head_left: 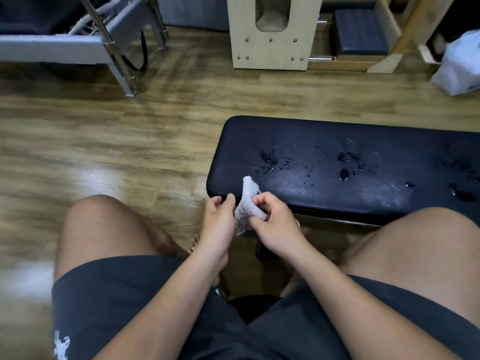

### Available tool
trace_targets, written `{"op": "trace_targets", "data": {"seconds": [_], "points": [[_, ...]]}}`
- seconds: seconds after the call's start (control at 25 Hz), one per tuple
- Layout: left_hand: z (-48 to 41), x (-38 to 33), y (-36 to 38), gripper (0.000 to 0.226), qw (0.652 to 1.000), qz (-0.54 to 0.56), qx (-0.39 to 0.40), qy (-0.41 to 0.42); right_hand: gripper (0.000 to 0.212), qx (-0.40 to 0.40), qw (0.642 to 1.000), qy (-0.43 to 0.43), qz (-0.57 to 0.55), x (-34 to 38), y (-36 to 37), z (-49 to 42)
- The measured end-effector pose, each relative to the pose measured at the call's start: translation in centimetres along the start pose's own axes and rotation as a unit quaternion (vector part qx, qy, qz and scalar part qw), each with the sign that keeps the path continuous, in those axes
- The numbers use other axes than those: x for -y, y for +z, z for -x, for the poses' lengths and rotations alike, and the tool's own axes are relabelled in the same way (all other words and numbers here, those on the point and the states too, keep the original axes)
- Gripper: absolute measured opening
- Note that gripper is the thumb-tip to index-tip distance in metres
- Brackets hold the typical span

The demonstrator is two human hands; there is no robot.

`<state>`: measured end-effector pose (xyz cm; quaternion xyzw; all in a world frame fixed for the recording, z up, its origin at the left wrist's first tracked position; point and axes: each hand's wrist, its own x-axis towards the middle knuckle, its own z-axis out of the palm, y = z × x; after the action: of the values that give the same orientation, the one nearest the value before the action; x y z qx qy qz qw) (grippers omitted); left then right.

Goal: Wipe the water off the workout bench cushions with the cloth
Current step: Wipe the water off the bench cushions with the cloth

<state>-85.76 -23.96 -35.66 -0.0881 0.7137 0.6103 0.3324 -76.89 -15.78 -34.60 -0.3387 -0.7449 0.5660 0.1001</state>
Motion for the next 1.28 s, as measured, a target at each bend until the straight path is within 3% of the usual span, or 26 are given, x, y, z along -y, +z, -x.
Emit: {"op": "trace_targets", "data": {"seconds": [0.08,0.16,0.24,0.32,0.4,0.48,0.56,0.64,0.76,0.84,1.08,1.28], "points": [[0.1,-0.9,0.6,0.035,0.99,0.113,0.077,-0.042,0.026,0.021,1.0,-0.014,0.004,-0.1,-0.3,-0.6],[0.0,-1.7,1.4,0.027,0.99,0.111,0.083,-0.025,0.03,0.062,0.996,-0.008,-0.06,-0.1,-0.5,-1.0],[-0.8,-2.7,2.3,0.019,0.994,0.088,0.037,0.056,0.025,0.058,0.99,0.023,-0.128,-0.3,-1.6,-1.6],[-3.5,-3.9,2.7,0.022,0.975,-0.022,-0.04,0.219,0.011,-0.009,0.991,0.075,-0.109,-1.1,-4.3,-2.9],[-7.2,-4.8,2.8,0.038,0.894,-0.276,-0.047,0.351,0.034,-0.056,0.988,0.133,0.053,-2.7,-7.9,-4.7],[-10.4,-4.3,3.1,0.051,0.763,-0.543,0.011,0.352,0.051,-0.023,0.952,0.158,0.259,-4.2,-10.1,-6.0],[-12.3,-2.9,3.2,0.054,0.664,-0.655,0.01,0.362,0.06,0.062,0.915,0.157,0.366,-4.6,-10.4,-6.8],[-13.3,-2.2,3.1,0.058,0.618,-0.67,0.02,0.412,0.06,0.132,0.915,0.171,0.342,-4.0,-10.0,-7.5],[-14.2,-2.4,3.1,0.062,0.604,-0.659,0.074,0.442,0.059,0.175,0.917,0.209,0.291,-3.7,-10.2,-8.5],[-15.1,-3.1,3.9,0.061,0.606,-0.668,0.07,0.426,0.06,0.179,0.915,0.232,0.277,-3.7,-10.5,-9.2],[-22.5,-8.9,9.3,0.056,0.657,-0.652,0.053,0.374,0.058,0.234,0.889,0.32,0.229,-3.8,-10.8,-10.9],[-25.1,-11.2,10.8,0.054,0.68,-0.643,0.068,0.346,0.055,0.23,0.891,0.324,0.218,-3.3,-10.7,-11.1]]}}
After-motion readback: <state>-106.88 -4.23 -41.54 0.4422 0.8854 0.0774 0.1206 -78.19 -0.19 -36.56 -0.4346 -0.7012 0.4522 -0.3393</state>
